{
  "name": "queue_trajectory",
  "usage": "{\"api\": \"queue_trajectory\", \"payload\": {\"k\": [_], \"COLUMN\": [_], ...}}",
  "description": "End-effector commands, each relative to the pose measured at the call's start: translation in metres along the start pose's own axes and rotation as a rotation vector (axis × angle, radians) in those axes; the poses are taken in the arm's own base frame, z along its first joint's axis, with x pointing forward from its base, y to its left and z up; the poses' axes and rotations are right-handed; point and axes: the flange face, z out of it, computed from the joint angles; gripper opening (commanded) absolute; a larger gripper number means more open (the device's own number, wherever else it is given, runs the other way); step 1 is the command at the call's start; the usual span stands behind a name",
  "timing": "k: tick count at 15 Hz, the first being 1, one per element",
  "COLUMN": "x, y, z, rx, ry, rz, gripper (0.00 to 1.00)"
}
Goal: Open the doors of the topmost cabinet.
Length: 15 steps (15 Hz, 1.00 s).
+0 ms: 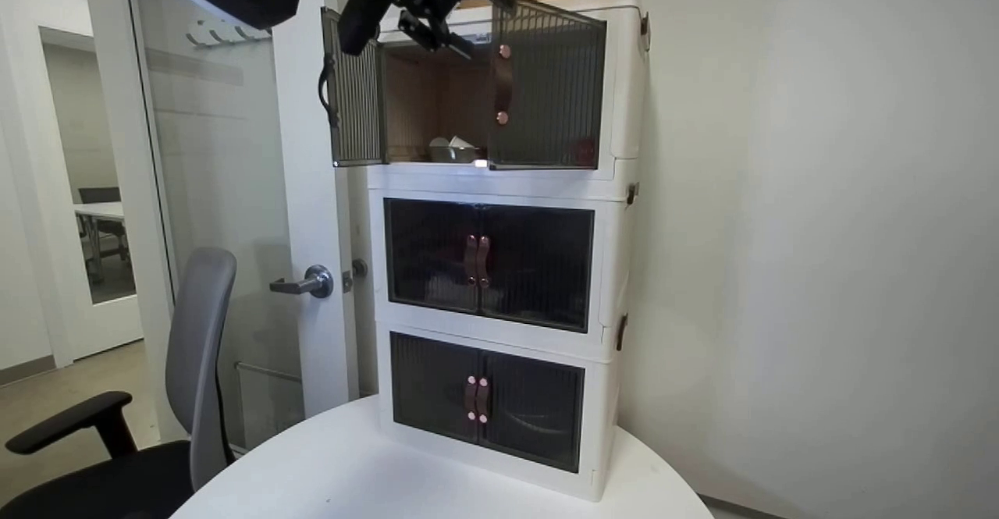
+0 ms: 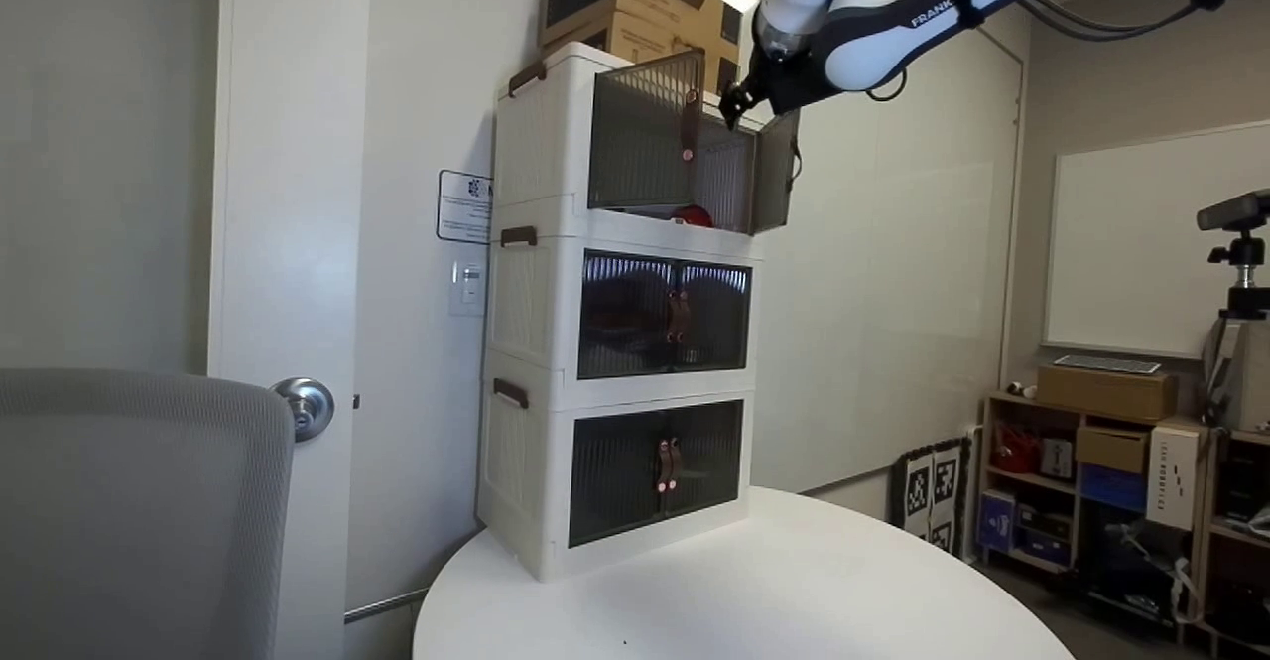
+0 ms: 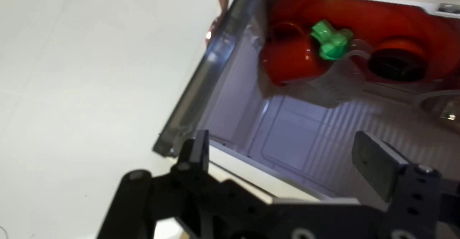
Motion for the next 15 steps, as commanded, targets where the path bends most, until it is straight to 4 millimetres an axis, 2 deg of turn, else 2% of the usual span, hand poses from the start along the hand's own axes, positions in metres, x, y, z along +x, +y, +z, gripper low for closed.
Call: {"api": "queue_trajectory", "payload": {"k": [1,3,6,9,12,15], "x": [-0.019,-0.029,-0.038,-0.033,-0.008,0.013], "y": [0.050,0.072,0.092,0.109,0.117,0.111], "z": [-0.001,0.005,0.014,0.013,-0.012,-0.056], "rx": [-0.120,-0.166,-0.200,-0.189,-0.028,0.146], "ry": [-0.031,-0.053,-0.068,-0.029,0.045,0.077], "rz": [0.011,0.009,0.002,0.012,0.070,0.114], "gripper": [1.00,1.00,1.00,1.00,1.00,1.00]}}
